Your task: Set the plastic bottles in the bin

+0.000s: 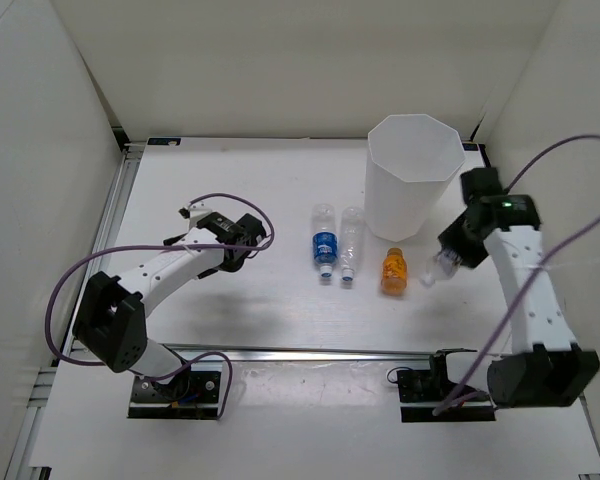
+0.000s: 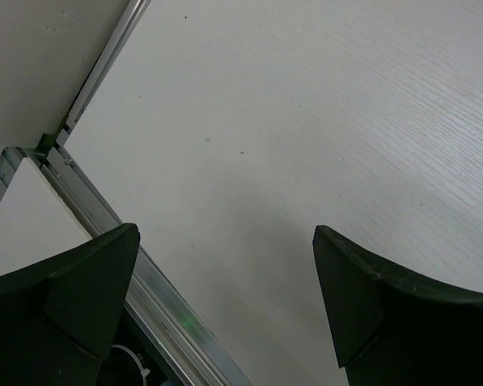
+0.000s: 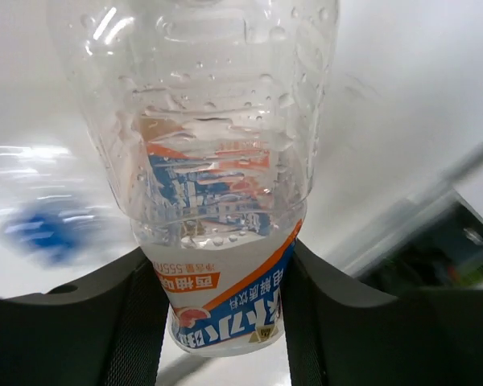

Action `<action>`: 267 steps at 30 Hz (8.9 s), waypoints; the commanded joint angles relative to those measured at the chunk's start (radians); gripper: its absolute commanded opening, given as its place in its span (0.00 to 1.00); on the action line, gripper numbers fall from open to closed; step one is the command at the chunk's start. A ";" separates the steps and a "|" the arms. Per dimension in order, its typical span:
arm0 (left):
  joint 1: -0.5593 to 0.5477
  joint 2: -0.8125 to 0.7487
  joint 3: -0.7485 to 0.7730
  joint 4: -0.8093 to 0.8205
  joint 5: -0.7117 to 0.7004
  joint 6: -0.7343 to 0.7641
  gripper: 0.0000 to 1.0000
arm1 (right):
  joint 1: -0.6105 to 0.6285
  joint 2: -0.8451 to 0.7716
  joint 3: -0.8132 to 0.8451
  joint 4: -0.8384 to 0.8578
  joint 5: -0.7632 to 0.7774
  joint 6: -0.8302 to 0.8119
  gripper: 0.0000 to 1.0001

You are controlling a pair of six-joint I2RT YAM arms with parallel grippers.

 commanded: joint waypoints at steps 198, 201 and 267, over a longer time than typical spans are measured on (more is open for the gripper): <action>-0.001 0.370 0.417 1.190 1.135 0.735 1.00 | 0.003 0.223 0.881 0.373 -0.382 -0.341 1.00; -0.013 0.403 0.426 1.190 1.158 0.724 1.00 | -0.006 0.094 0.714 0.427 -0.372 -0.321 1.00; -0.042 0.910 1.454 1.607 1.057 0.451 0.55 | -0.025 -0.209 0.519 0.295 -0.263 -0.330 1.00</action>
